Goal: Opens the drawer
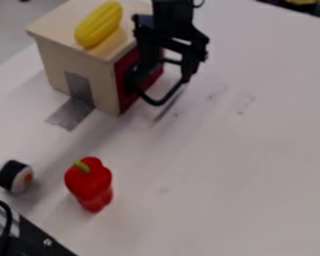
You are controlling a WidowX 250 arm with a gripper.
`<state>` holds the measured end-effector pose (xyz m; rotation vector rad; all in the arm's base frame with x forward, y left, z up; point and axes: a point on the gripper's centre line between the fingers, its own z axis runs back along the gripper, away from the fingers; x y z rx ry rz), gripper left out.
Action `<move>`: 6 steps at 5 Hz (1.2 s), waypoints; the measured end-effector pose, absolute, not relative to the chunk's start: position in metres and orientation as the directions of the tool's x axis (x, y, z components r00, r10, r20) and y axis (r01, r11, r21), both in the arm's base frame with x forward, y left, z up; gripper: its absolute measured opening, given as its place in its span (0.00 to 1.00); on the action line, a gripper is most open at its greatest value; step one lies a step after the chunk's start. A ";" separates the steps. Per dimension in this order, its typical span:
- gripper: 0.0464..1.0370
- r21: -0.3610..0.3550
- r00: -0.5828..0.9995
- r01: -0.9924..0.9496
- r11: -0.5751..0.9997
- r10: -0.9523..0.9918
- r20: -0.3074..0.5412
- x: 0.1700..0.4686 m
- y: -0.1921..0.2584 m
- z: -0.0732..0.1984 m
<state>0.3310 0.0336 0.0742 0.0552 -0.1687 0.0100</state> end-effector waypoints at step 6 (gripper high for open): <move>0.08 0.064 0.985 0.013 0.998 -0.024 0.172 0.349 -0.007 0.017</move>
